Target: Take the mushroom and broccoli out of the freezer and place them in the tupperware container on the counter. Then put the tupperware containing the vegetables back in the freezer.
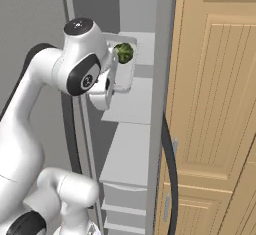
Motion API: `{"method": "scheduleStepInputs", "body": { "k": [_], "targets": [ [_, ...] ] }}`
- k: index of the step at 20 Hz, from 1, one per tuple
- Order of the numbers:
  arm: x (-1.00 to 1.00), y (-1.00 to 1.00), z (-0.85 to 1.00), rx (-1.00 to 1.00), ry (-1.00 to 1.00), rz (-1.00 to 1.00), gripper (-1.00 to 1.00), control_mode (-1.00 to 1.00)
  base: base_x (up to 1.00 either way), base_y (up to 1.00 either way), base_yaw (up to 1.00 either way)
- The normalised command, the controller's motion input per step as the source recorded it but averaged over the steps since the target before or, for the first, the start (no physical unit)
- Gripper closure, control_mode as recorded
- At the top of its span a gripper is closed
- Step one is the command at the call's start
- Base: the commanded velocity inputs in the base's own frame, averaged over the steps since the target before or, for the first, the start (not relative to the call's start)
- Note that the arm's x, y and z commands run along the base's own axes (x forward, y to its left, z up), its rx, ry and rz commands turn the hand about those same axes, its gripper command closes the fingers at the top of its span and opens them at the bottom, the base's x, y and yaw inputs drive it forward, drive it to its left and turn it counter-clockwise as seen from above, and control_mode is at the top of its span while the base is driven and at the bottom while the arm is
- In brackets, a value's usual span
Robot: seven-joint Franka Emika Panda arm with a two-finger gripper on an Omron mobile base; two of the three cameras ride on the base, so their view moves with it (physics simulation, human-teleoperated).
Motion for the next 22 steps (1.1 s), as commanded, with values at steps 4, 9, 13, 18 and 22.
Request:
{"method": "scheduleStepInputs", "body": {
  "k": [4, 9, 13, 18, 22],
  "targets": [
    [0.89, -0.14, 0.07, 0.0, -0.02, 0.0, 1.0, -1.0, 0.0, 0.0, 0.0],
    [0.72, -0.22, 0.09, 0.0, -0.01, 0.06, 1.0, -1.0, 0.0, 0.0, 0.0],
    [0.6, -0.18, 0.12, 0.0, -0.04, 0.14, 1.0, -1.0, 0.0, 0.0, 0.0],
    [0.57, -0.06, 0.05, 0.0, -0.04, 0.11, 1.0, -1.0, 0.0, 0.0, 0.0],
    [0.54, 0.0, 0.0, 0.0, -0.01, 0.0, 1.0, -1.0, 0.0, 0.0, 0.0]
  ]
}}
